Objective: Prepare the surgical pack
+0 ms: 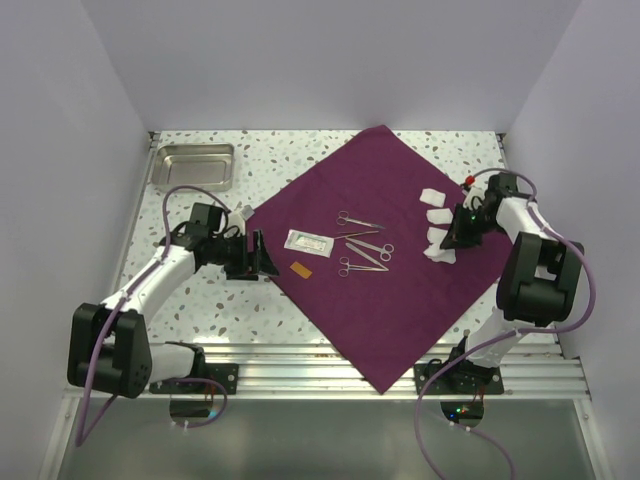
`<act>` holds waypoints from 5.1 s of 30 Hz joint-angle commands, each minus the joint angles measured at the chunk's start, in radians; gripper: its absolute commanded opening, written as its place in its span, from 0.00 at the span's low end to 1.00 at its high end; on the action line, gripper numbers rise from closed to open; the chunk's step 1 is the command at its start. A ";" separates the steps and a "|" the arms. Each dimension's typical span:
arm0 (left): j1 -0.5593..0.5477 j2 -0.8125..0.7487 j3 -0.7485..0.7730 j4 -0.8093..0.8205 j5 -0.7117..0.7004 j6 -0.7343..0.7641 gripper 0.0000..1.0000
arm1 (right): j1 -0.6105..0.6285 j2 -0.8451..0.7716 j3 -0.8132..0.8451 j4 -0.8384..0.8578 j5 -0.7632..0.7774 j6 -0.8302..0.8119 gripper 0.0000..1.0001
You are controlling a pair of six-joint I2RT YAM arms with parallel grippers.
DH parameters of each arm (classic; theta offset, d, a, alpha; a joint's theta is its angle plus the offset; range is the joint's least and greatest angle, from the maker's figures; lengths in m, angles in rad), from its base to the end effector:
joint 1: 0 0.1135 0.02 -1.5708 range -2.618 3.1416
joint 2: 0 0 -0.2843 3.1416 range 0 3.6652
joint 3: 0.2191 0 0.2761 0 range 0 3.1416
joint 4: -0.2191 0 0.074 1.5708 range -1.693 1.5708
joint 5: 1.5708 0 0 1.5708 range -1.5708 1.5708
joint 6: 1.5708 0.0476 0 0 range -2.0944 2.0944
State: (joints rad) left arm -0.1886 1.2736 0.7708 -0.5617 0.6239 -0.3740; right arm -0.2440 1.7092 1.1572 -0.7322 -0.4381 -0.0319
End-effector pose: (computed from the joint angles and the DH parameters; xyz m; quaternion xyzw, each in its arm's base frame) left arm 0.2467 -0.0754 0.2096 -0.0087 0.9246 -0.3516 0.1465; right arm 0.3477 -0.0658 0.1925 0.0714 0.9640 0.1939 0.1676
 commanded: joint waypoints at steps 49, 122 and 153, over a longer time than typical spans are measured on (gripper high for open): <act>0.034 0.026 -0.011 0.059 0.060 0.037 0.76 | 0.129 0.090 0.142 -0.150 0.200 -0.069 0.00; 0.041 0.059 -0.013 0.057 0.069 0.034 0.77 | 0.086 0.196 0.122 -0.067 0.292 0.024 0.51; 0.041 0.075 -0.022 0.074 0.085 0.021 0.77 | 0.040 0.204 0.108 -0.059 0.206 0.024 0.29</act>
State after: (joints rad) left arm -0.1570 1.3449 0.7547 -0.5297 0.6781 -0.3557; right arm -0.2043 1.9049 1.2720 -0.8070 -0.1860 -0.0147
